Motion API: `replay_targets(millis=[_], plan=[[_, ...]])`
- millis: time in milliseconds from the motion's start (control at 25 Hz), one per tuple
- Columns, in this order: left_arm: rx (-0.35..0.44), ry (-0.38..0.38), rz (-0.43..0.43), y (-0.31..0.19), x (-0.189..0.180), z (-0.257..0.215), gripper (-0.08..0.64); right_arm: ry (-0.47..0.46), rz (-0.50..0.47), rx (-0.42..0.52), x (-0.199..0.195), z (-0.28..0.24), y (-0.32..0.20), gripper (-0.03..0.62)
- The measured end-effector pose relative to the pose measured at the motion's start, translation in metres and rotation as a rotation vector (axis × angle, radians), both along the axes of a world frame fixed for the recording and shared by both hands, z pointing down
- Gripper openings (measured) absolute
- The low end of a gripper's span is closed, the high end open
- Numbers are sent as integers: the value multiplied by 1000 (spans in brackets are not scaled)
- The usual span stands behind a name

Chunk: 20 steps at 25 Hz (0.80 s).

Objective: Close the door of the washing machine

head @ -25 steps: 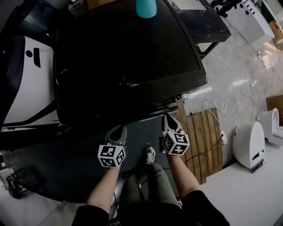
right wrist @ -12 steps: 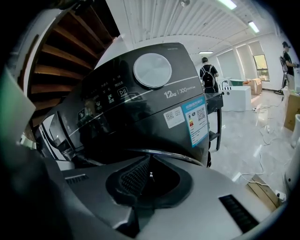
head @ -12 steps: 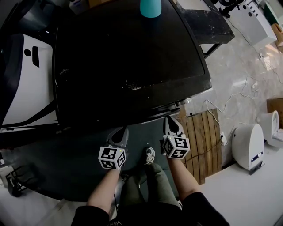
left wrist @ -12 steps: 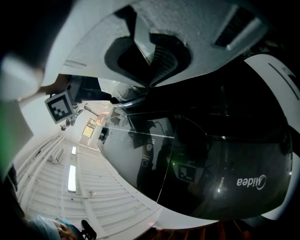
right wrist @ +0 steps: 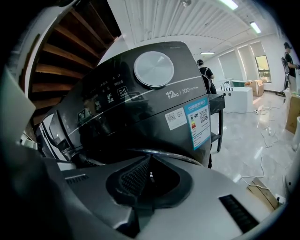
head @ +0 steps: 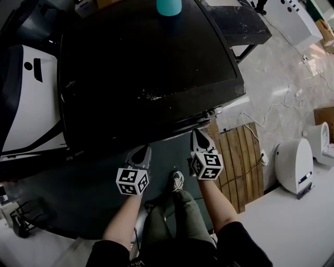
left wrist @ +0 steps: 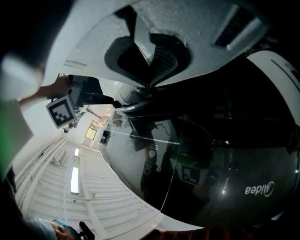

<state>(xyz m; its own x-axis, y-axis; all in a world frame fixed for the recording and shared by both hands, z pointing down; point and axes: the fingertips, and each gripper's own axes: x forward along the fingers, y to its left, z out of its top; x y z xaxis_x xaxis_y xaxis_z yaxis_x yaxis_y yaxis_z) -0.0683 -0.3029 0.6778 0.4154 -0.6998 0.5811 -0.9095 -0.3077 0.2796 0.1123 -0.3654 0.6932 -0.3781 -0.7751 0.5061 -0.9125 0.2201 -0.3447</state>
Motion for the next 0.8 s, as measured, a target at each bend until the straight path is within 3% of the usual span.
replay_targets(millis=[400, 800], plan=[[9, 11, -14, 4, -6, -5, 12, -8, -3, -19, -2, 2, 5, 5], [50, 39, 1, 40, -5, -36, 12, -6, 5, -21, -11, -32, 62, 2]])
